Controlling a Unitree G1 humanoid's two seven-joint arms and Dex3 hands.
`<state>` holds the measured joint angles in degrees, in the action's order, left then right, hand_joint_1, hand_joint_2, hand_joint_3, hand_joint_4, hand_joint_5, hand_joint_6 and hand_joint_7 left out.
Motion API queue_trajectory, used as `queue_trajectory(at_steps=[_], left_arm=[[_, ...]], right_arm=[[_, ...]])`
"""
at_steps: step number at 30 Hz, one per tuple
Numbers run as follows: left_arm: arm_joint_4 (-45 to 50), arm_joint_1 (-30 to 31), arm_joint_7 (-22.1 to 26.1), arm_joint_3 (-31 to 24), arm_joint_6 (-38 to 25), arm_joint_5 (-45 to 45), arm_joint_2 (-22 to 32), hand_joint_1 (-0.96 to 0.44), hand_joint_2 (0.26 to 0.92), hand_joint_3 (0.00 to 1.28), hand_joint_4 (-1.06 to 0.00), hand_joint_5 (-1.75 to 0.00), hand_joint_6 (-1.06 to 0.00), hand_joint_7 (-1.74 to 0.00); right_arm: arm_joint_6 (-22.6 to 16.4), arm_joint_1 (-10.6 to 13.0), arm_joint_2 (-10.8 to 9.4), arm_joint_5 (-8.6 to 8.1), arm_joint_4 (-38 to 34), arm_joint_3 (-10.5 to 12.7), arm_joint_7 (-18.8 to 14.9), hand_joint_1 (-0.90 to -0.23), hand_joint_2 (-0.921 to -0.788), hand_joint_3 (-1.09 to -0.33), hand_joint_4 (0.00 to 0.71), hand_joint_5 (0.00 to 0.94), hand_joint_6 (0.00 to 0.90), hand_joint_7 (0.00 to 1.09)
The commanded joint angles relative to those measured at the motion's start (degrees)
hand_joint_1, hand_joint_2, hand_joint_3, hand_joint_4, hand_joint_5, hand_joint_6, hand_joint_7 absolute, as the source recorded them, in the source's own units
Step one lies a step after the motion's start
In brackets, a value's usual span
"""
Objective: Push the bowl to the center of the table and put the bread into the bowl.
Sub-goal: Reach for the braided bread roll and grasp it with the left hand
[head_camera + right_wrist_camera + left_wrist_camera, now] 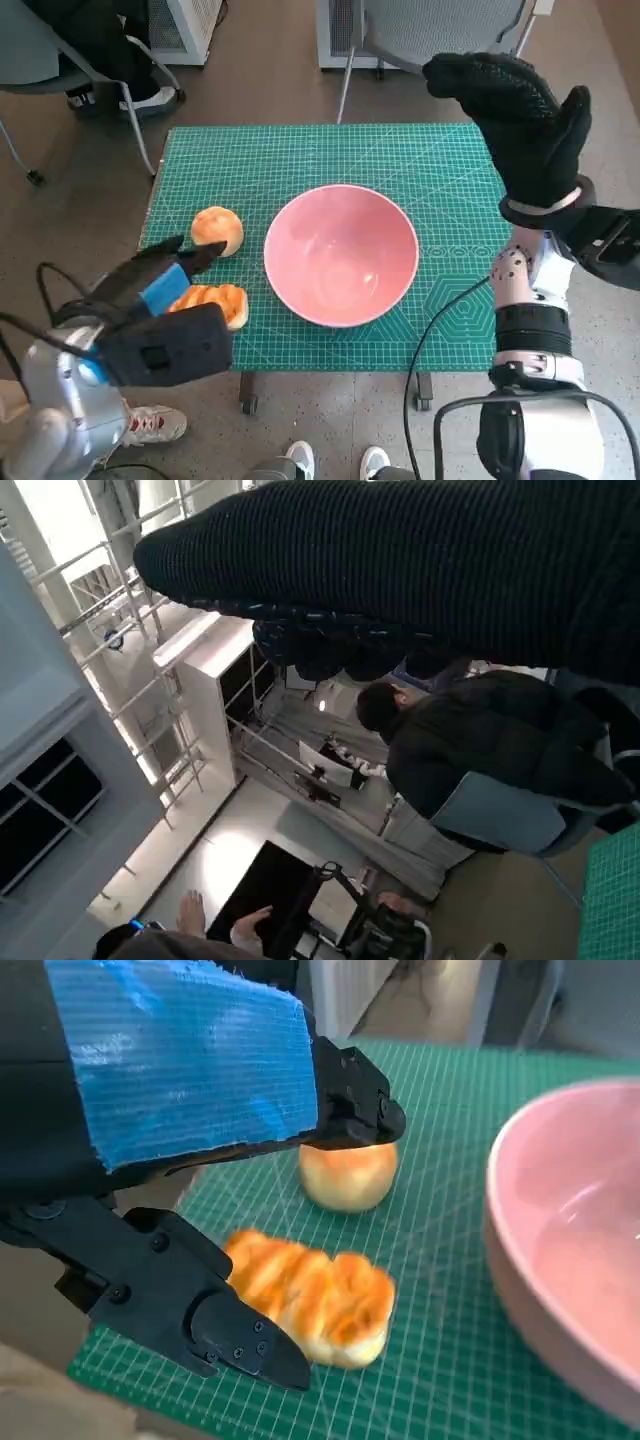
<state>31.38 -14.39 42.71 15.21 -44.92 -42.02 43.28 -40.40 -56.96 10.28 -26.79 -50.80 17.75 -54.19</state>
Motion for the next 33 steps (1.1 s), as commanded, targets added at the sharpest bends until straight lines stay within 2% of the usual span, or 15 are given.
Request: queue_trajectory(at_steps=[1,20,33], left_arm=[[-2.56,-1.36,-0.13,2.17,0.4,-2.03,-1.06,-0.27,0.698,0.0,-0.11,0.0,-0.32,0.0],[-9.42,-2.84,-0.83,3.91,2.13,-3.68,-4.06,-0.26,0.698,0.0,-0.11,0.0,-0.31,0.0],[-20.99,-4.97,-7.04,6.81,5.25,-6.34,-8.15,-0.26,0.718,0.01,-0.11,0.0,-0.3,0.0]], right_arm=[[0.79,1.32,0.42,0.08,-0.15,-0.05,-0.04,-0.674,-0.921,-0.785,0.3,0.001,0.405,0.01],[1.41,1.78,0.2,0.06,0.77,-0.18,0.08,-0.672,-0.921,-0.788,0.302,0.001,0.406,0.01],[1.61,1.89,0.33,-0.03,0.97,-0.25,-0.28,-0.672,-0.921,-0.787,0.303,0.001,0.407,0.01]])
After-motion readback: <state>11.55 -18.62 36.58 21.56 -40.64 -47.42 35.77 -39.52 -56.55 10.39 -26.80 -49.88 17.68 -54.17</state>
